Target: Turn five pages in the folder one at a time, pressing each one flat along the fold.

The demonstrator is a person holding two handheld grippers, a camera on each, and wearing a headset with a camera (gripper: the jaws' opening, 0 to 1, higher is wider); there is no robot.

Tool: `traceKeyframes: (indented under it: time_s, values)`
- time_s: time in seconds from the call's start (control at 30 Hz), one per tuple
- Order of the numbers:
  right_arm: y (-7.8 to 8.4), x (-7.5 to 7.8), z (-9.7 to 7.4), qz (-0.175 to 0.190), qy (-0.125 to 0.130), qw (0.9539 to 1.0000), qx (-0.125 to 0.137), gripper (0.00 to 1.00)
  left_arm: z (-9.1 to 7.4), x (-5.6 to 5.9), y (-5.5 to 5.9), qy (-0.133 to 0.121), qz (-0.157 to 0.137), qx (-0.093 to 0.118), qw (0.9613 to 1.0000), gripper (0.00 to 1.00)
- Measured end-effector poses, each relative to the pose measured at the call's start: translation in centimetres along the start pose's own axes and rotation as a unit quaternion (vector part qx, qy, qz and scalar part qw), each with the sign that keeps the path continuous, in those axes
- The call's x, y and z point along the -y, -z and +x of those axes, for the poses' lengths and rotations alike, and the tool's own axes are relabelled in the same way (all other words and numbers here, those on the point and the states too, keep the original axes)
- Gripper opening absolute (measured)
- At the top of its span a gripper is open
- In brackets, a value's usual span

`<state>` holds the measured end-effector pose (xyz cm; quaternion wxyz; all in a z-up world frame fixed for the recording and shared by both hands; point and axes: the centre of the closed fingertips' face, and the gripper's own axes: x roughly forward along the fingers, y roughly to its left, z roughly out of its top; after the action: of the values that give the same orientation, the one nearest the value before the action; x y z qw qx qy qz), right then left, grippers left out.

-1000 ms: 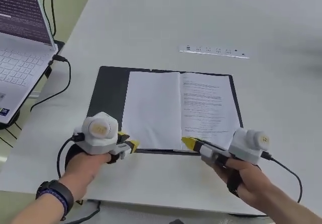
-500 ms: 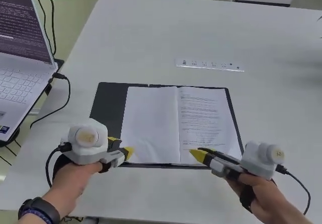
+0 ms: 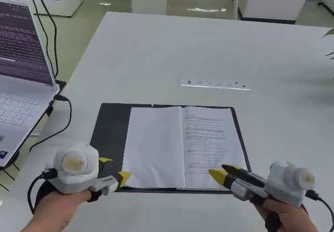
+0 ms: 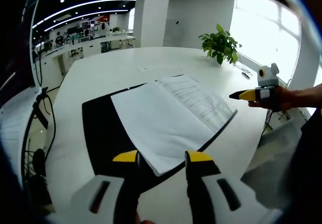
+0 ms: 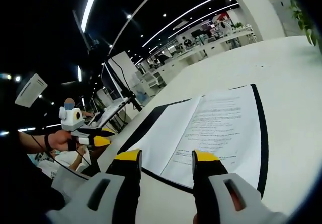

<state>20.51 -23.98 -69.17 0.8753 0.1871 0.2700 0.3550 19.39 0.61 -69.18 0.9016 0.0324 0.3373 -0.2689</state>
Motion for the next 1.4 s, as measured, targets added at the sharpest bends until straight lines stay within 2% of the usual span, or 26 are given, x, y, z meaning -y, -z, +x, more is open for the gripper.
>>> traceKeyframes:
  time_s: [0.1,0.23,0.33,0.47,0.67,0.73,0.87,1.1,1.4]
  values:
    - [-0.8,0.6,-0.9,-0.009,0.014,0.9998,0.011,0.42,-0.7,-0.2,-0.6,-0.004,0.002,0.005,1.0000,0.36]
    - [-1.4,0.9,-1.8,-0.025,0.027,0.9992,0.013,0.45,-1.4,0.0,-1.3,-0.003,0.001,0.015,0.9999,0.41]
    - [-1.7,0.9,-2.5,-0.036,0.033,0.9987,0.013,0.48,-1.8,0.2,-1.5,-0.005,0.007,0.016,0.9998,0.42]
    - [-2.2,0.9,-3.8,-0.041,0.045,0.9978,0.026,0.51,-2.3,0.5,-1.4,-0.008,0.003,0.021,0.9998,0.44]
    - [-1.9,0.7,-5.3,-0.046,0.058,0.9968,0.029,0.55,-3.1,0.5,-1.1,-0.010,0.002,0.021,0.9997,0.49]
    - [-1.7,0.6,-5.8,-0.046,0.061,0.9966,0.031,0.56,-3.5,0.3,-1.2,-0.017,-0.005,0.028,0.9994,0.49]
    - [-0.8,0.7,-6.6,-0.061,0.073,0.9953,0.016,0.58,-3.9,0.1,-1.1,-0.023,-0.018,0.037,0.9989,0.52]
    - [-0.6,0.5,-7.8,-0.063,0.087,0.9939,0.027,0.62,-4.5,1.0,-1.0,-0.018,-0.012,0.043,0.9989,0.60]
    - [-0.5,0.6,-8.6,-0.070,0.099,0.9922,0.028,0.67,-4.6,2.3,-0.5,-0.007,0.003,0.036,0.9993,0.67]
